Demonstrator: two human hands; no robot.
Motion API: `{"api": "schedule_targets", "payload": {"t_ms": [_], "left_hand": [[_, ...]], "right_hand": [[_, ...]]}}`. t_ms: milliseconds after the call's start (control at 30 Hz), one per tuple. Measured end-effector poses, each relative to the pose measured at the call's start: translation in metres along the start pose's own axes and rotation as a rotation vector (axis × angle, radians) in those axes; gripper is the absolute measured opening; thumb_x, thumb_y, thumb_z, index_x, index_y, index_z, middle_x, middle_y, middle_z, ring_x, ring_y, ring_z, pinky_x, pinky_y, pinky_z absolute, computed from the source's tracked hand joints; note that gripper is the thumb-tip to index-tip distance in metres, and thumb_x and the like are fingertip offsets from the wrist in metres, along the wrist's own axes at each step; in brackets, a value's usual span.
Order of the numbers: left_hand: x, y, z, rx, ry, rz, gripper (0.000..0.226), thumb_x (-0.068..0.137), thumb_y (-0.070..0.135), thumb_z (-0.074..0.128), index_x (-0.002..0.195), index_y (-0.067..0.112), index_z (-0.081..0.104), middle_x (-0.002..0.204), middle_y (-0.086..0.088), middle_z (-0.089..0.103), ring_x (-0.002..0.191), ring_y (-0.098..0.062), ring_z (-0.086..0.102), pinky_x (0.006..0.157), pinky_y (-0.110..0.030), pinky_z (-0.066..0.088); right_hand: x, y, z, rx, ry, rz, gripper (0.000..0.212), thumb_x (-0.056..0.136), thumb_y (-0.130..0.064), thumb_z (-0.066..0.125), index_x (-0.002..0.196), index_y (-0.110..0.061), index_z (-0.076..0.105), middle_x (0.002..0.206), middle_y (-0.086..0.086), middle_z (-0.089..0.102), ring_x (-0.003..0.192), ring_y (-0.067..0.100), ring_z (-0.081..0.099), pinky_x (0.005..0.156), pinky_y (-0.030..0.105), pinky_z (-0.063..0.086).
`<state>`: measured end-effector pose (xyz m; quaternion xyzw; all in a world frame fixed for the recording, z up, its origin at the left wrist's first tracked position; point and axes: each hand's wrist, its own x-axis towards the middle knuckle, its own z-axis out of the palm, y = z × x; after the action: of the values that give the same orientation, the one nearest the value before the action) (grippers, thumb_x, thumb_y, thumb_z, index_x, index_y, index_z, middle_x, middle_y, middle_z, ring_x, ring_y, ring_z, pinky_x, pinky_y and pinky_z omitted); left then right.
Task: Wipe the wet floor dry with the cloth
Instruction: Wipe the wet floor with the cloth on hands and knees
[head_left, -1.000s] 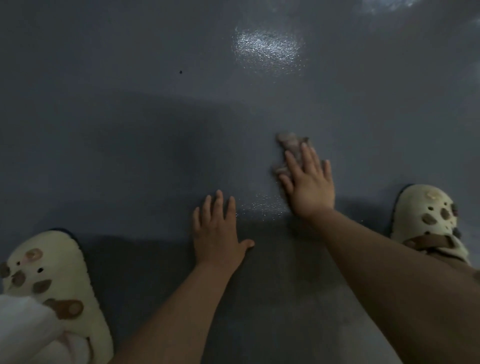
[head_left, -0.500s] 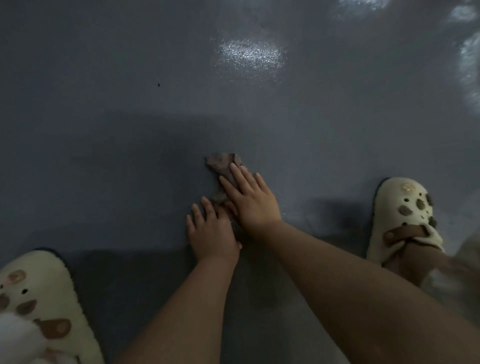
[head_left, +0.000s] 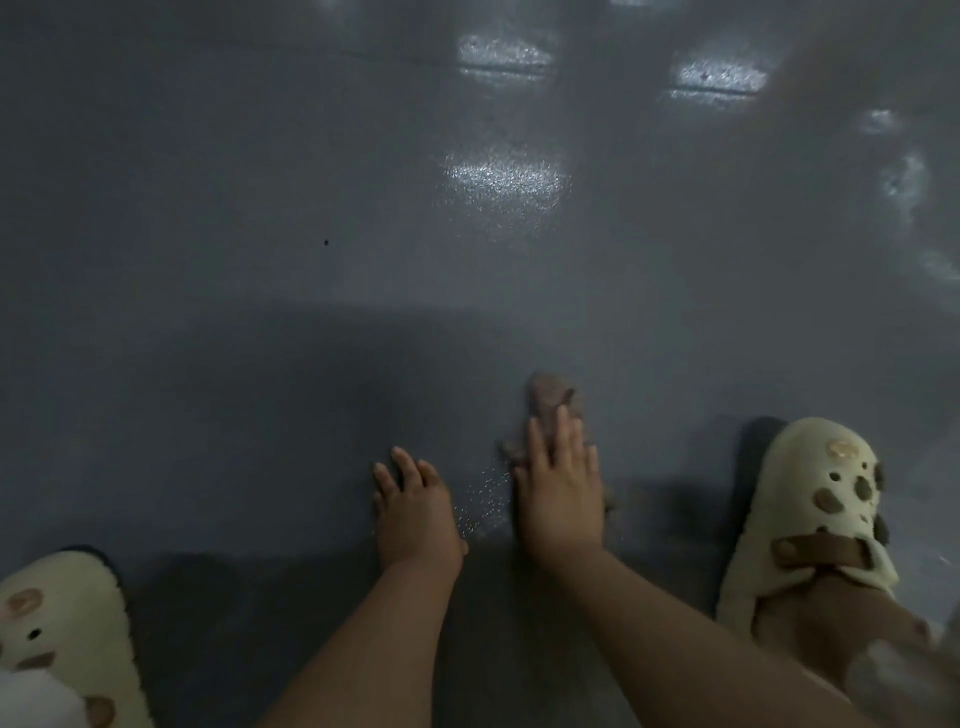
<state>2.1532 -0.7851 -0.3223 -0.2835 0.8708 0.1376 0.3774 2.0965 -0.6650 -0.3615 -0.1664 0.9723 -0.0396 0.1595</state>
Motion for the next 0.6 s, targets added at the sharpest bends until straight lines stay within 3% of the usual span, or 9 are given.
{"api": "schedule_targets", "payload": {"t_ms": [67,200,267,400,500,600], "left_hand": [[0.001,0.0,0.001,0.003,0.019,-0.002,0.097,0.084,0.032,0.069,0.15,0.004,0.002,0.156,-0.019,-0.012,0.144,-0.041,-0.004,0.117,-0.041,0.013],[0.003,0.001,0.001,0.003,0.039,-0.005,0.097,0.084,0.03,0.069,0.15,0.005,0.003,0.157,-0.019,-0.011,0.144,-0.041,-0.002,0.117,-0.041,0.014],[0.003,0.001,0.001,0.001,0.034,-0.002,0.098,0.083,0.032,0.07,0.15,0.004,0.004,0.156,-0.02,-0.011,0.144,-0.041,-0.002,0.117,-0.041,0.013],[0.004,0.001,0.0,-0.006,0.031,-0.002,0.1,0.082,0.033,0.071,0.15,0.005,0.004,0.156,-0.02,-0.012,0.144,-0.041,-0.002,0.116,-0.041,0.014],[0.005,0.0,0.0,-0.015,0.025,0.002,0.101,0.082,0.034,0.071,0.15,0.005,0.003,0.156,-0.021,-0.013,0.143,-0.042,-0.003,0.116,-0.042,0.013],[0.004,-0.001,0.001,-0.015,0.022,0.009,0.1,0.083,0.035,0.07,0.15,0.006,0.003,0.155,-0.021,-0.015,0.143,-0.042,-0.004,0.117,-0.042,0.012]], "right_hand": [[-0.016,-0.01,0.007,-0.023,-0.051,-0.175,0.053,0.087,-0.041,0.035,0.13,-0.018,0.057,0.142,0.015,0.046,0.13,0.031,0.045,0.104,0.045,0.036],[-0.018,0.001,0.008,-0.065,-0.102,-0.39,0.053,0.086,-0.044,0.035,0.13,-0.022,0.055,0.141,0.01,0.048,0.131,0.026,0.042,0.106,0.042,0.036],[-0.01,0.014,0.004,-0.105,-0.136,-0.404,0.054,0.088,-0.046,0.033,0.13,-0.023,0.057,0.139,0.008,0.051,0.127,0.024,0.05,0.1,0.044,0.044],[0.008,0.049,-0.011,-0.104,-0.131,-0.265,0.053,0.089,-0.044,0.034,0.129,-0.02,0.058,0.14,0.011,0.05,0.125,0.027,0.052,0.098,0.047,0.042],[0.018,0.08,-0.019,-0.088,-0.065,-0.107,0.061,0.089,-0.048,0.025,0.138,-0.019,0.049,0.148,0.011,0.039,0.133,0.028,0.042,0.107,0.041,0.029],[0.022,0.102,-0.025,-0.047,-0.015,0.017,0.064,0.093,-0.052,0.012,0.151,-0.025,0.015,0.159,0.006,0.002,0.147,0.021,0.006,0.115,0.032,0.003]]}}
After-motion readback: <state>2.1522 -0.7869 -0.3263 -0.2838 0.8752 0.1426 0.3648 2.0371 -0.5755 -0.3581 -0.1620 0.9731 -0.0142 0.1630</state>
